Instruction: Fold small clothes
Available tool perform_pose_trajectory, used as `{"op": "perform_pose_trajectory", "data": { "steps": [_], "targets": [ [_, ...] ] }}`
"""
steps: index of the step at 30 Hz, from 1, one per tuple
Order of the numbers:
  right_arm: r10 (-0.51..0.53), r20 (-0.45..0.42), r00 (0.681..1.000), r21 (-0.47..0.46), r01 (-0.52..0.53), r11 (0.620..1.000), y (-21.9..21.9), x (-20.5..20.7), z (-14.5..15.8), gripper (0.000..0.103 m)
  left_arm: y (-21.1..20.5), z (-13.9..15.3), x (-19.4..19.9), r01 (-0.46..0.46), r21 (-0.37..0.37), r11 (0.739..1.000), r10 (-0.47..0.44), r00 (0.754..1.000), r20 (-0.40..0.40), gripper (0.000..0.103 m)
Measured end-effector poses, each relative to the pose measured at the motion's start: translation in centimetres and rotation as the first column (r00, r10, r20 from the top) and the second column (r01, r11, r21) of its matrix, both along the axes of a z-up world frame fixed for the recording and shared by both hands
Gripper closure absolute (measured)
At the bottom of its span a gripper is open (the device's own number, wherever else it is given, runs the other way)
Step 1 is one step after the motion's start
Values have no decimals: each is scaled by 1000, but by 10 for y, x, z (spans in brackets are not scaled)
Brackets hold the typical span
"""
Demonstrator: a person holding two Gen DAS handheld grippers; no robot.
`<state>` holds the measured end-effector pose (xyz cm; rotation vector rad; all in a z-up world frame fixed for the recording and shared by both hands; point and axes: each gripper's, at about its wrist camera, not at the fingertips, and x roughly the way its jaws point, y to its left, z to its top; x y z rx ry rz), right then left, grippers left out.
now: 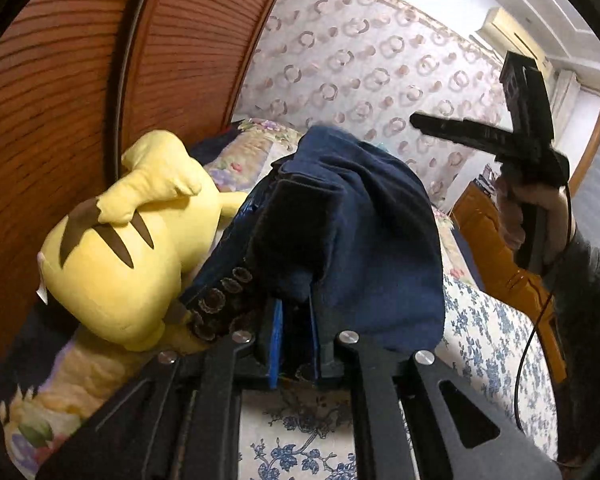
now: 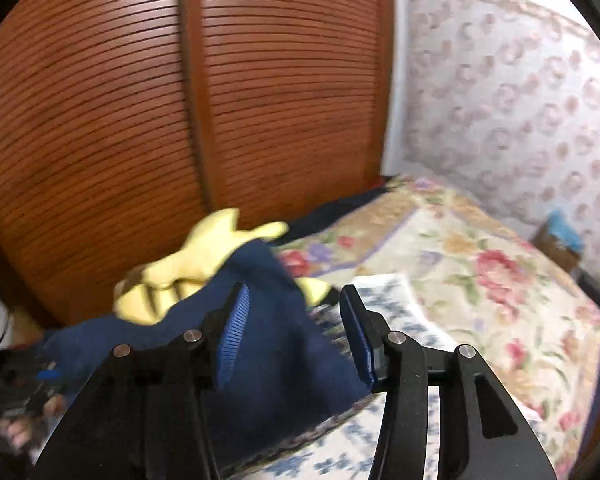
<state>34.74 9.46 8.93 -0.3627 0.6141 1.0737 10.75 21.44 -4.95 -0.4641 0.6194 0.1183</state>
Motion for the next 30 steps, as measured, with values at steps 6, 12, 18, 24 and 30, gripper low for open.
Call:
{"op": "perform_pose_trajectory", "data": {
  "steps": [6,12,18,24,30],
  "targets": [
    [30,-60,998,-68,-34,997,17,-20,-47,55,2,22,-14,-22,87,996,18,999,48,65],
    [-61,-44,997,-95,57,994,6,-22,-71,58,-15,44,-18,17,202,979,-32,997,70,48],
    [-166,-6,986,-19,165,986,-56,-56,-34,57,-44,58,-20,64,253,965,-91,992,93,48],
    [-291,39,956,49,289,956,-145,-109,-12,48,-88,64,-19,147,295,944,-187,976,111,48],
    [-409,66,910,87,403,911,-215,-164,-8,30,-132,72,-22,217,312,925,-268,955,130,48]
  ]
}}
